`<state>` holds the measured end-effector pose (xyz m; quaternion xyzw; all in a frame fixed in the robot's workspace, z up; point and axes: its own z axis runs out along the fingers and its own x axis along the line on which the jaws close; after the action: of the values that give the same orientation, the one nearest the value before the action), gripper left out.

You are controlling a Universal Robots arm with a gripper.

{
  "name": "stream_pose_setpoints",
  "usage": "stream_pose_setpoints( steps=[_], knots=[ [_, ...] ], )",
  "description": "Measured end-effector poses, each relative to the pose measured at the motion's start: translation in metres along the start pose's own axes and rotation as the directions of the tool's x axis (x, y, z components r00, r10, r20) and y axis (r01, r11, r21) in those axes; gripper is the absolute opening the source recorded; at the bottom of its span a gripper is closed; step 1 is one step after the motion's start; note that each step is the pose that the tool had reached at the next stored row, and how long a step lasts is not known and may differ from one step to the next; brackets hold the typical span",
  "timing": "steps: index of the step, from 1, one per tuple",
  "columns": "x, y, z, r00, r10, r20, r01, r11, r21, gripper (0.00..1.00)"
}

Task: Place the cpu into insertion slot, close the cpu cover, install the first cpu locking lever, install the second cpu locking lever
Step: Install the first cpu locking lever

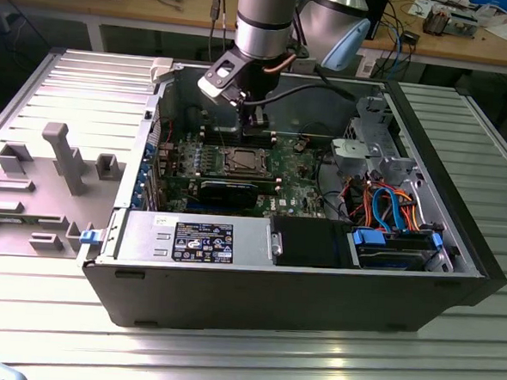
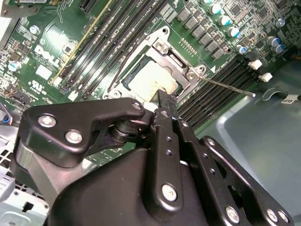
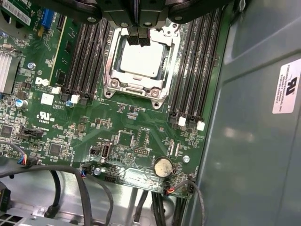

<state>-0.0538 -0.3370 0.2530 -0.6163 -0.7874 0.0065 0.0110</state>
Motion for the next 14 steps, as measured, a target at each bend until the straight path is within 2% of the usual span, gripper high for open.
stream_pose_setpoints(
  steps=[7,14],
  knots=[
    [0.0,0.0,0.0,0.999,-0.045,0.001,0.045,0.999,0.0004,0.11],
    [0.0,0.0,0.0,0.9962,-0.088,0.0021,0.088,0.9962,0.0009,0.11]
  ],
)
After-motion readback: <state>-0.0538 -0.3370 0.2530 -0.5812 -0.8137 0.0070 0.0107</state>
